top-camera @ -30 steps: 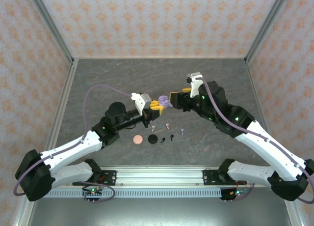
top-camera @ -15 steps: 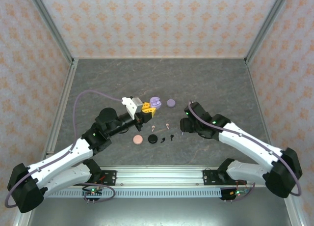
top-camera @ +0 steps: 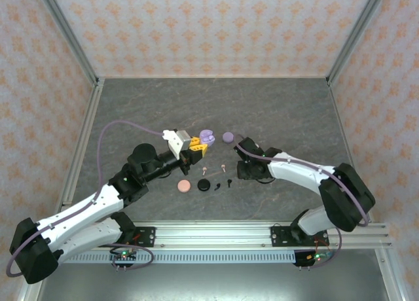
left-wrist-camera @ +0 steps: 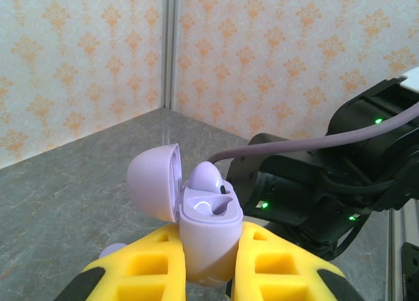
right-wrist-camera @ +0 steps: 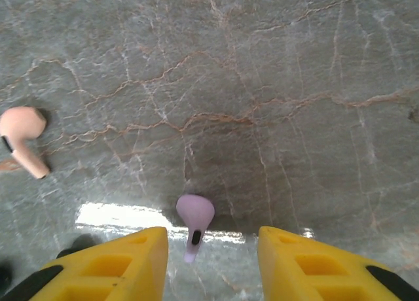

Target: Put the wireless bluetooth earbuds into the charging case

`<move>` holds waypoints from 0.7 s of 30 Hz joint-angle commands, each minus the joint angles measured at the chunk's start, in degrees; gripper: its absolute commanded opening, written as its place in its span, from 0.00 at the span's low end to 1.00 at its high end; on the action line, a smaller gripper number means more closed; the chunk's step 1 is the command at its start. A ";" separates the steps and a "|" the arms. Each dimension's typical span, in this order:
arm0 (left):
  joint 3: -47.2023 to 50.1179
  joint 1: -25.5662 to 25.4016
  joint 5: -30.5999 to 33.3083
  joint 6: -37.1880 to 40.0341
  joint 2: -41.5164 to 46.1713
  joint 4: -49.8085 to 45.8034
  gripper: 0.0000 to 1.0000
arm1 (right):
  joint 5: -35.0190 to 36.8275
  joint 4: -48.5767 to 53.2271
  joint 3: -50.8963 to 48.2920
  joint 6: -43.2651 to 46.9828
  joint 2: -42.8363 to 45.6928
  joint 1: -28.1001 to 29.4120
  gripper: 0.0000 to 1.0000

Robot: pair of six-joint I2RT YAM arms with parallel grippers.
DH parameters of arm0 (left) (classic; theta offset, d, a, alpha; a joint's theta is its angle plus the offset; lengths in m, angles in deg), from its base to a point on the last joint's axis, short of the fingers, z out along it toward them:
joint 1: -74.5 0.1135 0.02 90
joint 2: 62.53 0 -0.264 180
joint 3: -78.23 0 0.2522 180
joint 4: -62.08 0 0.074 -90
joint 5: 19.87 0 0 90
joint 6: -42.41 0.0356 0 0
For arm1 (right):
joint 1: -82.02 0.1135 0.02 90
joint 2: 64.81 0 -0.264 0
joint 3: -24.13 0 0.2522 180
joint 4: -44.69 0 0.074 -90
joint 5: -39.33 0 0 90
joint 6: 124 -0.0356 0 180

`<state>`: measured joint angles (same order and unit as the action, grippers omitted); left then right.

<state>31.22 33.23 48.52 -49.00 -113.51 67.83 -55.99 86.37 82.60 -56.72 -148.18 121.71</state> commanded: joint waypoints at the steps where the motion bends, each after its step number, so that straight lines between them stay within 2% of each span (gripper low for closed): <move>1: 0.47 -0.63 0.42 0.62 0.80 1.19 0.00 | -0.86 -2.72 1.49 0.97 -1.86 -0.30 0.40; 11: 0.21 -0.65 0.55 0.63 0.36 1.01 0.00 | -0.76 -3.33 2.80 2.47 -6.49 -0.39 0.37; 21: 0.12 -0.65 0.72 0.71 0.16 0.88 0.00 | -1.86 -3.40 1.87 3.13 -7.29 -0.39 0.26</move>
<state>31.22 33.23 48.54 -49.00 -113.53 67.83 -57.25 83.88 84.19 -54.29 -154.46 121.22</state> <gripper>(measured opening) 0.152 0.262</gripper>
